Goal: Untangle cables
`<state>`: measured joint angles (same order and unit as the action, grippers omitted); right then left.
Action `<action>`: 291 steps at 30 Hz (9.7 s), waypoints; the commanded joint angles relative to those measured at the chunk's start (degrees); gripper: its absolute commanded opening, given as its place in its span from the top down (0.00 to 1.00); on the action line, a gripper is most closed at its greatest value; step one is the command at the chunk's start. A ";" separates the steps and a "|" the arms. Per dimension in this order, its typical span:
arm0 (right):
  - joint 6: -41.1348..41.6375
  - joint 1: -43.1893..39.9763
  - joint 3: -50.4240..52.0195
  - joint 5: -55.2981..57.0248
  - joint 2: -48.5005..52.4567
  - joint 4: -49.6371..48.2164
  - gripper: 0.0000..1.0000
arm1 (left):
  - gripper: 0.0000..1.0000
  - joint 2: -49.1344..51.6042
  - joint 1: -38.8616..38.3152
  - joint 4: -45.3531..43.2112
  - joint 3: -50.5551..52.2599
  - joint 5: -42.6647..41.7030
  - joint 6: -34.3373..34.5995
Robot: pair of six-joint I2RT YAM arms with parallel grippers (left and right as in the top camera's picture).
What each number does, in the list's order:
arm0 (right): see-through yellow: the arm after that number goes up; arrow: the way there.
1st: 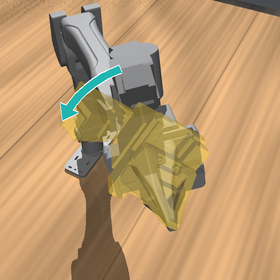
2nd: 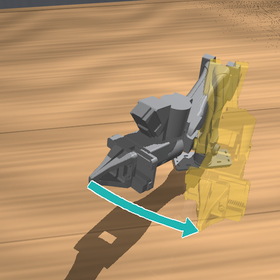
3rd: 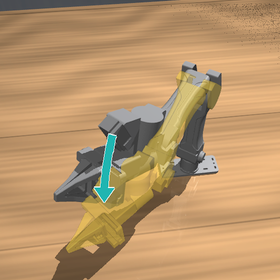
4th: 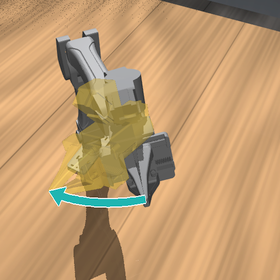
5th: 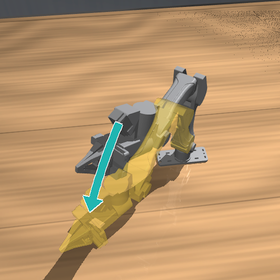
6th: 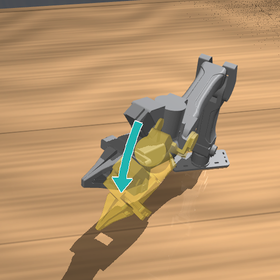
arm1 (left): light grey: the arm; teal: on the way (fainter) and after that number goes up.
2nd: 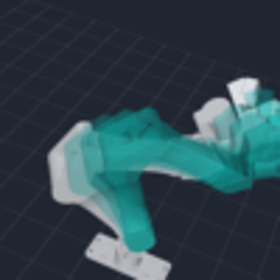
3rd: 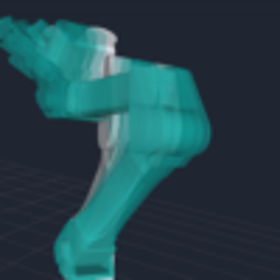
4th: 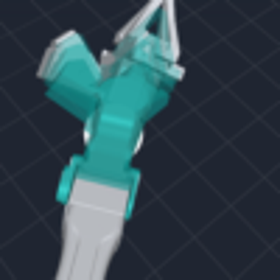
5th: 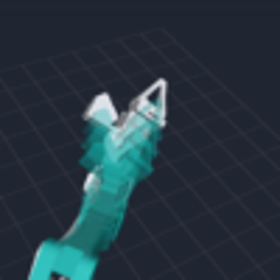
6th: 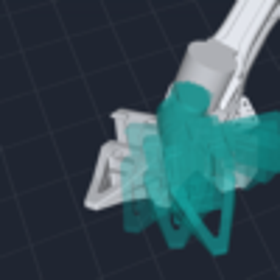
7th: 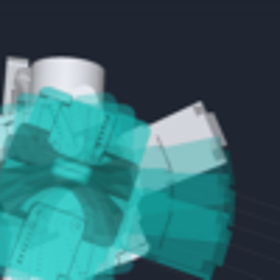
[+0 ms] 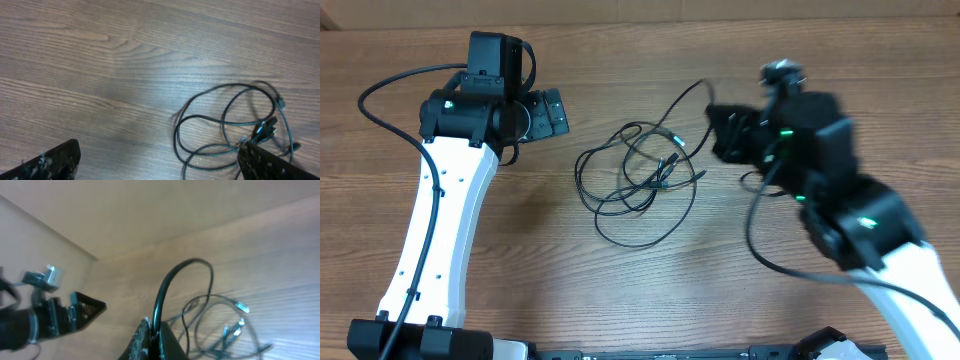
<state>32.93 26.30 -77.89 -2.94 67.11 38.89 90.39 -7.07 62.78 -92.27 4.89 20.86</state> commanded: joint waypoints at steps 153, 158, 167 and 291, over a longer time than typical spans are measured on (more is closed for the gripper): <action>-16.22 -89.22 -76.72 5.46 53.05 55.52 0.96 | 0.01 0.28 -0.02 -0.02 -0.35 -0.04 -0.70; -16.20 -89.39 -63.82 5.44 53.05 52.68 0.96 | 0.00 0.28 -0.02 0.00 -0.35 -0.04 -0.72; -16.55 -89.37 -52.89 0.17 53.05 51.08 0.00 | 0.00 0.28 -0.02 0.00 -0.35 -0.04 -0.70; 7.02 -12.09 -87.95 16.44 47.23 18.10 0.96 | 0.00 0.28 -0.09 -0.02 -0.35 -0.02 -0.72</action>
<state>41.58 16.51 -164.86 5.30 114.91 56.49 90.43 -7.07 62.81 -92.27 4.89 20.86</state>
